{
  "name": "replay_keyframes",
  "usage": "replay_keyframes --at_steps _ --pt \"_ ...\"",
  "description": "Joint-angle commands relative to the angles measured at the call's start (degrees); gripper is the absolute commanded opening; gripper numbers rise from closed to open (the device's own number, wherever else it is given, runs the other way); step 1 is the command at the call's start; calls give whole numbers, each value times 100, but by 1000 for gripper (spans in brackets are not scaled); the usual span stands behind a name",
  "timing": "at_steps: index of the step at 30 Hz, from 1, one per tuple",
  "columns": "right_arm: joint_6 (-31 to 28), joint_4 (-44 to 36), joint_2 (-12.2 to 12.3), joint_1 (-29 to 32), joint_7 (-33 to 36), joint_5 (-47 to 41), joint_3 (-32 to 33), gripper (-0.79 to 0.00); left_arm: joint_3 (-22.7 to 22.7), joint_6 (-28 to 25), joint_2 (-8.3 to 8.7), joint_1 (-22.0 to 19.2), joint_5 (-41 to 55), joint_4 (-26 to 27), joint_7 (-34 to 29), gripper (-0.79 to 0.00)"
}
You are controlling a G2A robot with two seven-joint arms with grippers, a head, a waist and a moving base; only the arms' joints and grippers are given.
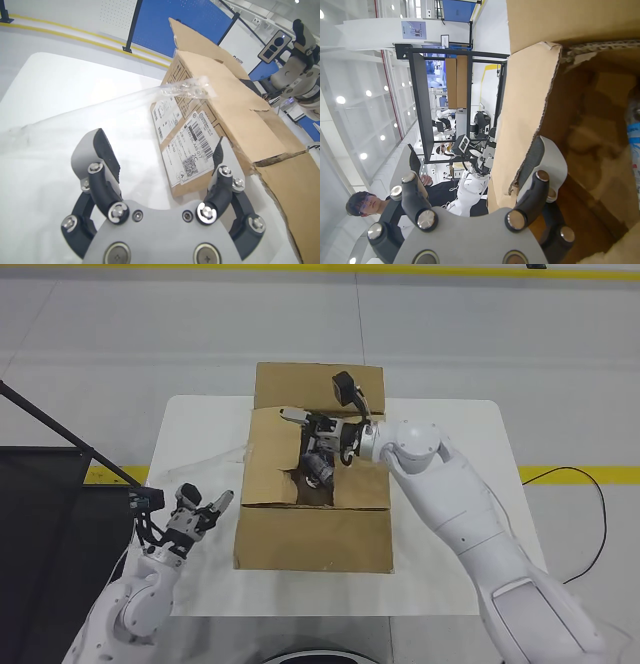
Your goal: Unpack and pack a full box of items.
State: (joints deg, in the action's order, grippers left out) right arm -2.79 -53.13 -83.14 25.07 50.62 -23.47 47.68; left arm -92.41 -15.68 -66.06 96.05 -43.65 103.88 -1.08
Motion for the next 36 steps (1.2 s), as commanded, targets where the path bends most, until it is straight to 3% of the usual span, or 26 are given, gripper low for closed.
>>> replay_keyframes --at_steps 1,7,13,23,30,36 --pt "-38 -64 -24 -11 -38 -4 -14 0 -118 -197 13 145 -20 113 44 0" --pt "-116 -356 -103 -30 -319 23 -51 0 -373 -802 52 634 -337 585 140 0" --pt "-112 -599 -206 -86 -491 27 -155 0 -349 -948 50 882 -580 1014 206 0" --pt "-153 -831 -380 -201 -656 195 -384 0 84 -418 4 411 -604 1113 -77 0" --pt "-342 -691 -503 -294 -382 185 -539 0 305 77 -39 -14 -421 904 -278 0" --pt "-427 -655 -554 -282 -259 316 -589 0 210 142 -52 -14 -227 790 -171 0"
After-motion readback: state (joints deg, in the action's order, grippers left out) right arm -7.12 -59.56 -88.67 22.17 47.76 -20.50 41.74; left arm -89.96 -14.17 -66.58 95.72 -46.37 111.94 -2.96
